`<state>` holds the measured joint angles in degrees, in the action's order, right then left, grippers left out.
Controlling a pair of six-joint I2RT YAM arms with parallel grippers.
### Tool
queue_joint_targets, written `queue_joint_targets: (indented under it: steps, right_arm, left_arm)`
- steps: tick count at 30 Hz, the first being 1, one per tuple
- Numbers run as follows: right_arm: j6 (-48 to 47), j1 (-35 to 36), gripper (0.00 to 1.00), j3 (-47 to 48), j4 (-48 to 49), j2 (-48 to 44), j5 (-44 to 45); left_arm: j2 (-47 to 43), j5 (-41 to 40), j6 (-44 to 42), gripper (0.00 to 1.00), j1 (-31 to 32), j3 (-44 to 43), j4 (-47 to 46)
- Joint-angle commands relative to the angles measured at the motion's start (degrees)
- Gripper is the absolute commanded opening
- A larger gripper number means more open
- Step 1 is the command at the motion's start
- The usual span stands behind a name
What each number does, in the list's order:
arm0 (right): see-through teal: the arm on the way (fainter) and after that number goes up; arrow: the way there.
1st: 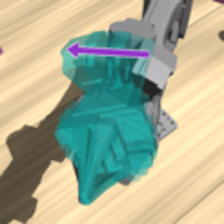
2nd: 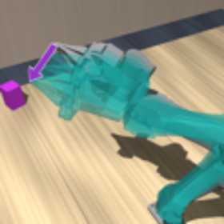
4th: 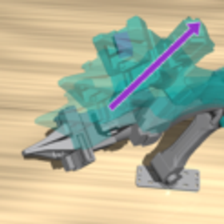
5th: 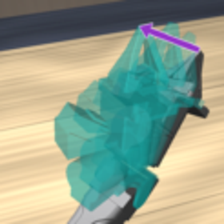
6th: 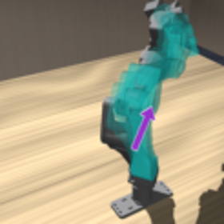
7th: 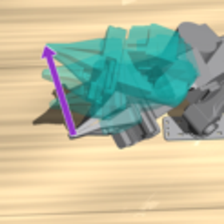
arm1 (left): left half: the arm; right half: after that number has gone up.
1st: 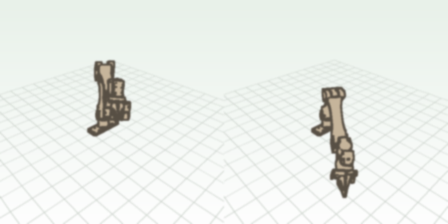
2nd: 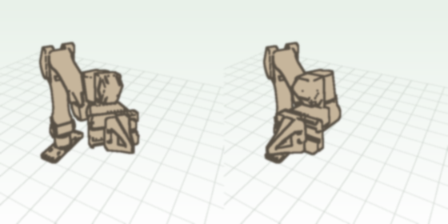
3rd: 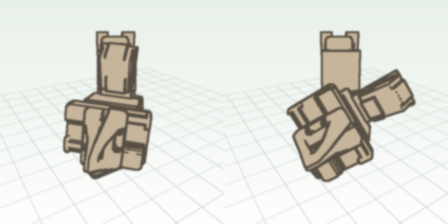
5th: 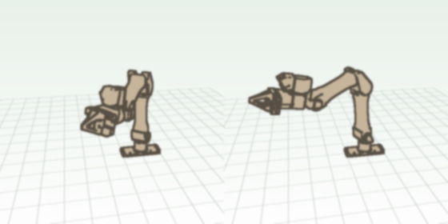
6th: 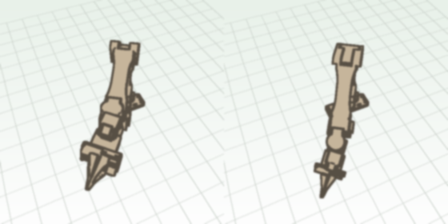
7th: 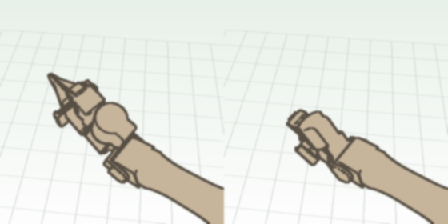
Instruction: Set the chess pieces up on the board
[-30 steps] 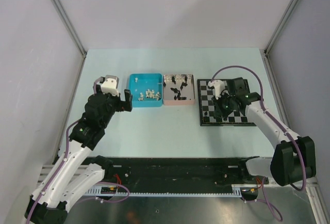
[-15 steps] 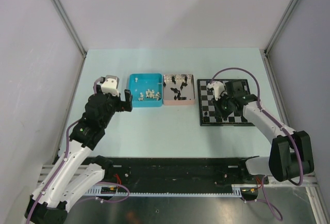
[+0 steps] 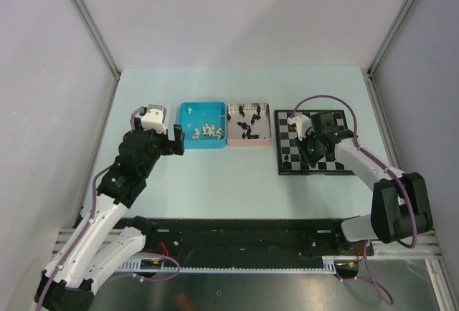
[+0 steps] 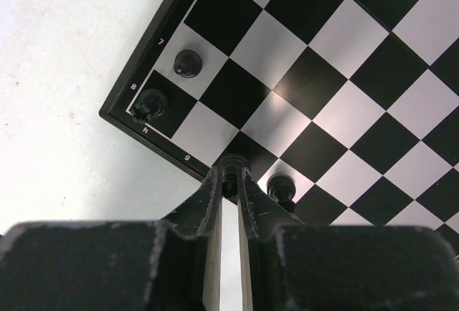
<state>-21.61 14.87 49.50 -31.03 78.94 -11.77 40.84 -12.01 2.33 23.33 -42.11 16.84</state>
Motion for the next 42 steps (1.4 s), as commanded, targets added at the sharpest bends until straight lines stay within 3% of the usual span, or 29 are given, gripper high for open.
queue_joint_targets:
  steps: [1, 19, 42]
  right_arm:
    - [-0.72, 0.16, 0.11, -0.36, 1.32, 0.78, 1.57]
    - [-0.72, 0.15, 0.14, -0.28, 1.14, 1.75, 1.57]
    - [-0.81, 0.24, 0.29, -0.19, 1.84, -1.06, 1.22]
  left_arm:
    - [-0.15, 0.41, -1.8, 1.0, -0.39, -0.17, -1.9]
    - [-0.15, 0.41, -1.8, 1.0, -0.39, -0.17, -1.9]
    - [0.03, 0.32, -1.71, 1.0, -0.39, -0.08, -1.9]
